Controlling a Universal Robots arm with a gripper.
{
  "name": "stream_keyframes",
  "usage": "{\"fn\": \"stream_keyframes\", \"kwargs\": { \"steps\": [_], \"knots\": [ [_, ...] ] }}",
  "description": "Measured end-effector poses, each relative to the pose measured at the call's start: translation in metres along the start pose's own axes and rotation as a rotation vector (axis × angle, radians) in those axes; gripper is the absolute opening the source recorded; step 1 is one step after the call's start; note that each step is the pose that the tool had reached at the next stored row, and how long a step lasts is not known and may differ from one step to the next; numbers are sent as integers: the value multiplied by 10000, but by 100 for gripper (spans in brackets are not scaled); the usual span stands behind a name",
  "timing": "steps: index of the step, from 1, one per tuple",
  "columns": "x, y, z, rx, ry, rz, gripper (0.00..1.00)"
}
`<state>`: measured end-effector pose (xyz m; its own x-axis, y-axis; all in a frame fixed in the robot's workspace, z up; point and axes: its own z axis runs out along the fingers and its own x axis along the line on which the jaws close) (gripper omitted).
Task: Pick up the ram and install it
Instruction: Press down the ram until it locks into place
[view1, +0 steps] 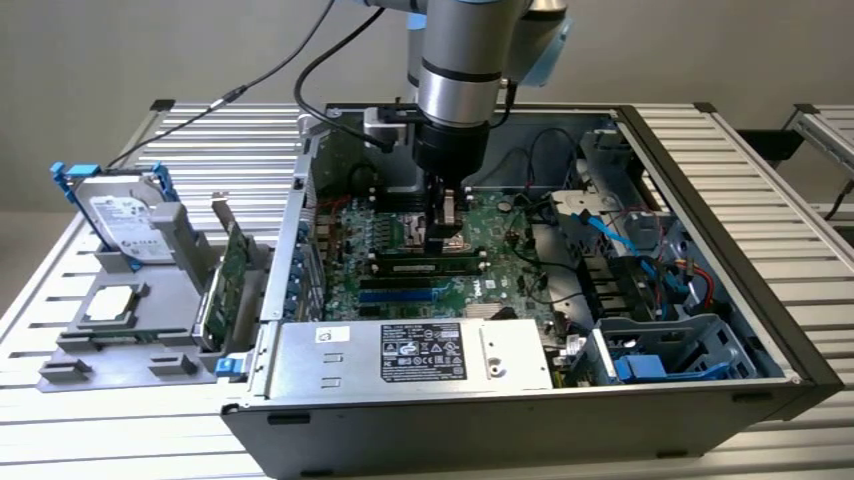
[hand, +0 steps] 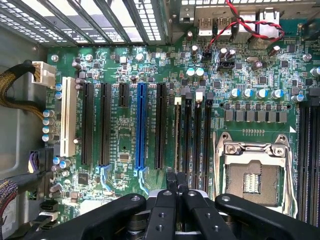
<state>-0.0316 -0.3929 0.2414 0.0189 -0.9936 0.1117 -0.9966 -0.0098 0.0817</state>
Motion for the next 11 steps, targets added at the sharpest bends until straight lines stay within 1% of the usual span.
{"fn": "stream_keyframes", "kwargs": {
  "steps": [11],
  "knots": [
    [0, 3, 0, -1, 1, 1, 11]
  ]
}}
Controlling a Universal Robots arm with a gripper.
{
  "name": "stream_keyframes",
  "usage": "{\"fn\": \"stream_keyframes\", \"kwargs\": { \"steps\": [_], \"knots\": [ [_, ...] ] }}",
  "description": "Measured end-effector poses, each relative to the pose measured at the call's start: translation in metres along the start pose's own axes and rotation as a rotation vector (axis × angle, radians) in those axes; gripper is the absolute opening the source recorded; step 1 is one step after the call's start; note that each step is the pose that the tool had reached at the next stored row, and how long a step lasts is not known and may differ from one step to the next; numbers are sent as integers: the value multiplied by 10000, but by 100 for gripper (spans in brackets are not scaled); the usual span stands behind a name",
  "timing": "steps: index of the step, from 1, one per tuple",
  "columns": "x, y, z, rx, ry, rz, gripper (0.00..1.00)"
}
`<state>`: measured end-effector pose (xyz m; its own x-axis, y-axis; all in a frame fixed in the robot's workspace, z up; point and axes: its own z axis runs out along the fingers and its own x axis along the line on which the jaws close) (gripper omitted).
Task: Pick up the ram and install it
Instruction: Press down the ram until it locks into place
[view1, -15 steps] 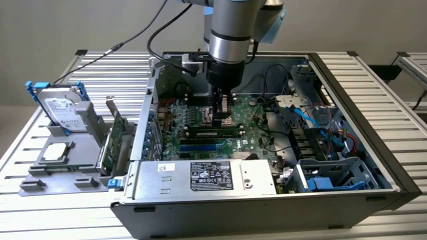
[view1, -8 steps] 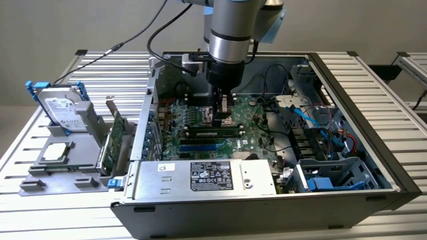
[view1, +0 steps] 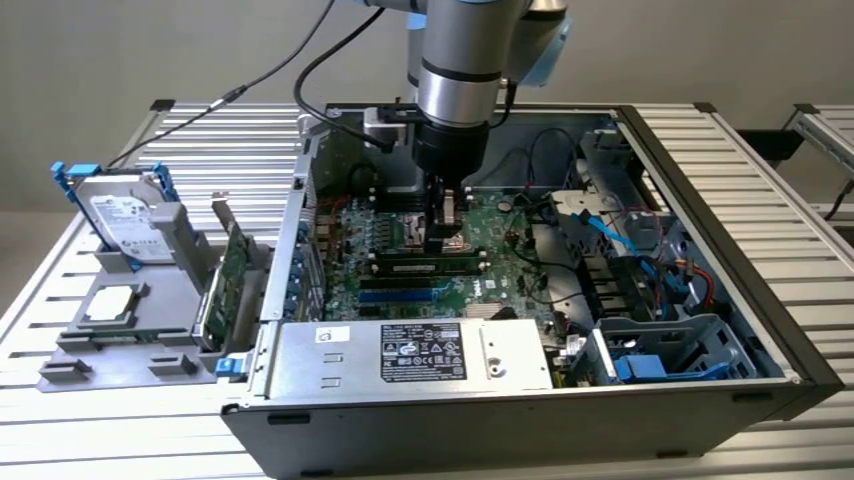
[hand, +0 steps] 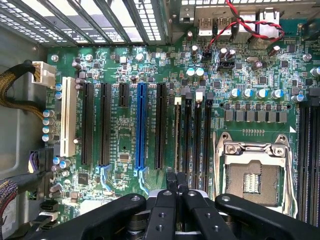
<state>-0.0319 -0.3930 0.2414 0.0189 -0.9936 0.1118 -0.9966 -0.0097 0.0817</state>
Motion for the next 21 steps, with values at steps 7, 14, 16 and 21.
{"fn": "stream_keyframes", "kwargs": {
  "steps": [7, 14, 16, 21],
  "knots": [
    [23, 3, 3, -76, -56, 673, 11],
    [23, 3, 3, -213, -156, 1887, 11],
    [23, 3, 3, -249, -183, 2213, 11],
    [23, 3, 3, -341, -249, 3020, 11]
  ]
}}
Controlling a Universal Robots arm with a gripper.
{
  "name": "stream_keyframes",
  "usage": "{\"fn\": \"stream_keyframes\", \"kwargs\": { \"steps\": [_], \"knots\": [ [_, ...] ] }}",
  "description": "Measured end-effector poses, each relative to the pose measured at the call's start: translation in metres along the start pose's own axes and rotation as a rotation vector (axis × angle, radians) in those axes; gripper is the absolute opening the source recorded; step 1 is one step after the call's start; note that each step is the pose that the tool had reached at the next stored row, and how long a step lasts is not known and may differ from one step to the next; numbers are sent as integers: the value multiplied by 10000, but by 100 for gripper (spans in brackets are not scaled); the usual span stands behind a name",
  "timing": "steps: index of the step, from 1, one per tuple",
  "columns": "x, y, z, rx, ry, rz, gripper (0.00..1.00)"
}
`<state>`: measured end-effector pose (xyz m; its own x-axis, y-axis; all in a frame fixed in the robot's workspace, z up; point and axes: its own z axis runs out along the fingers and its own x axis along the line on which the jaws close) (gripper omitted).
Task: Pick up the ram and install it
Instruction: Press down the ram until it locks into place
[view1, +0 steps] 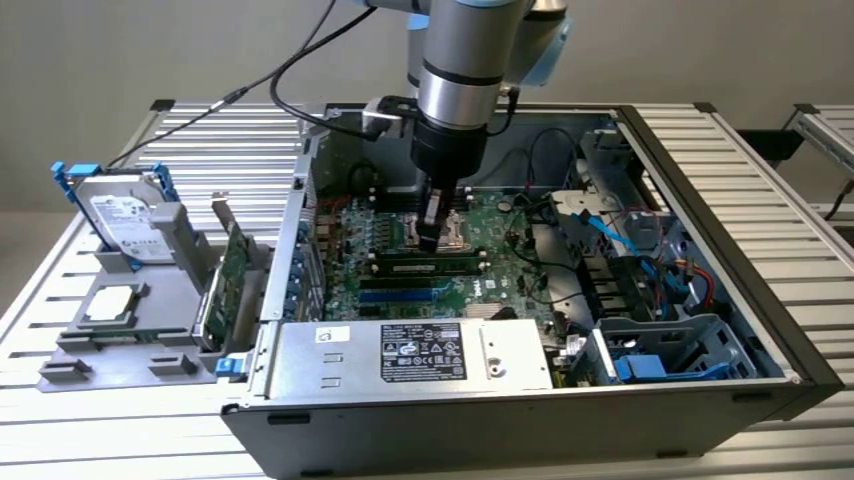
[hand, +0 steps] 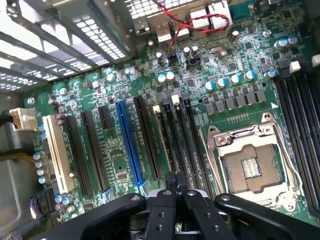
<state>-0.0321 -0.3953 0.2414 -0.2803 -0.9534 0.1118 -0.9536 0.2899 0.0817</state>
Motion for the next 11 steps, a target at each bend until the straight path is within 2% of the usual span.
{"fn": "stream_keyframes", "kwargs": {
  "steps": [11],
  "knots": [
    [0, 0, 0, -199, -146, 1763, 11]
  ]
}}
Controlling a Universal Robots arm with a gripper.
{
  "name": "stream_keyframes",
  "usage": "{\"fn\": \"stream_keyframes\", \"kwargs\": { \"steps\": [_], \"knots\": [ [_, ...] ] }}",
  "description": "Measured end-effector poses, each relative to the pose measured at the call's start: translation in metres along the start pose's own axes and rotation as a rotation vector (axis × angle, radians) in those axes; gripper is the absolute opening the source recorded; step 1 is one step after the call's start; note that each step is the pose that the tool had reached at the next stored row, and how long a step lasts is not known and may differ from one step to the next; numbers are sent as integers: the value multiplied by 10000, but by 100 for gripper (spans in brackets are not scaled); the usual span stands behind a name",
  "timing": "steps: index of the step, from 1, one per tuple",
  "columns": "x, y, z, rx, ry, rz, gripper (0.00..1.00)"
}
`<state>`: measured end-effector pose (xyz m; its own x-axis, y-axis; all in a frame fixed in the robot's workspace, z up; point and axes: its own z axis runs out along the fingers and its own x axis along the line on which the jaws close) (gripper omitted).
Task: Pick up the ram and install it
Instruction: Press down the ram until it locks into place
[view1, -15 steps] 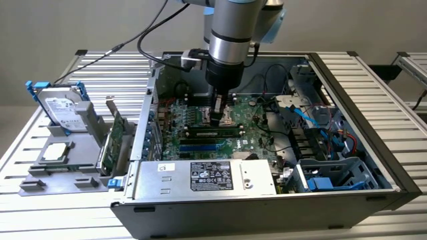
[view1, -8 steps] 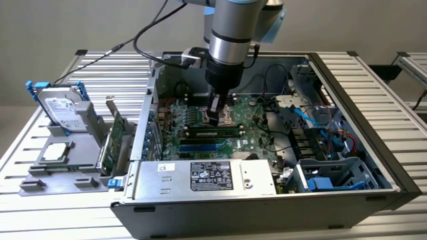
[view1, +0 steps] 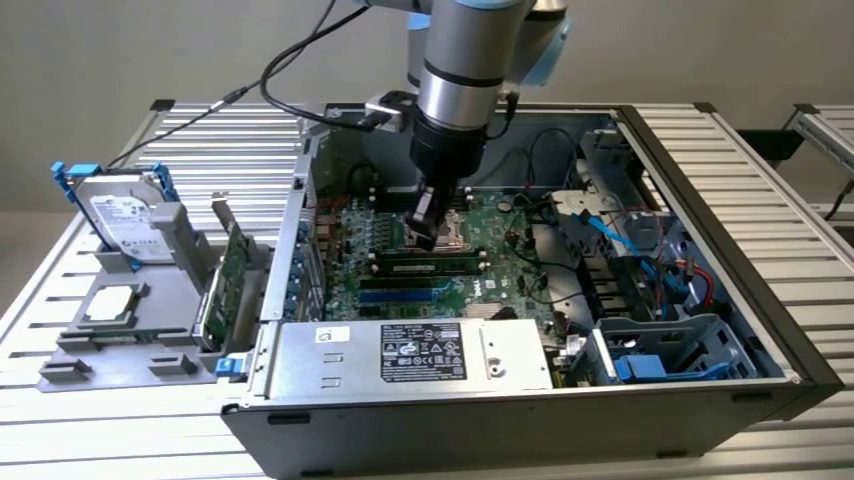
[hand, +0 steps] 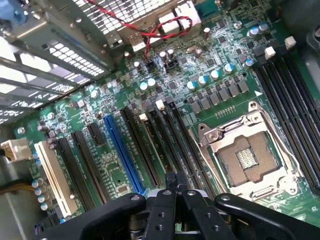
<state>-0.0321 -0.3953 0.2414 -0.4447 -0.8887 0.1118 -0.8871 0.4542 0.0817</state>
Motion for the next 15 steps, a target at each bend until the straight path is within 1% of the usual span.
{"fn": "stream_keyframes", "kwargs": {
  "steps": [5, 11, 15],
  "knots": [
    [0, 0, 0, -93, -68, 819, 11],
    [2, 2, -19, -186, -141, 1622, 11],
    [5, 4, -45, -242, -179, 2126, 11]
  ]
}}
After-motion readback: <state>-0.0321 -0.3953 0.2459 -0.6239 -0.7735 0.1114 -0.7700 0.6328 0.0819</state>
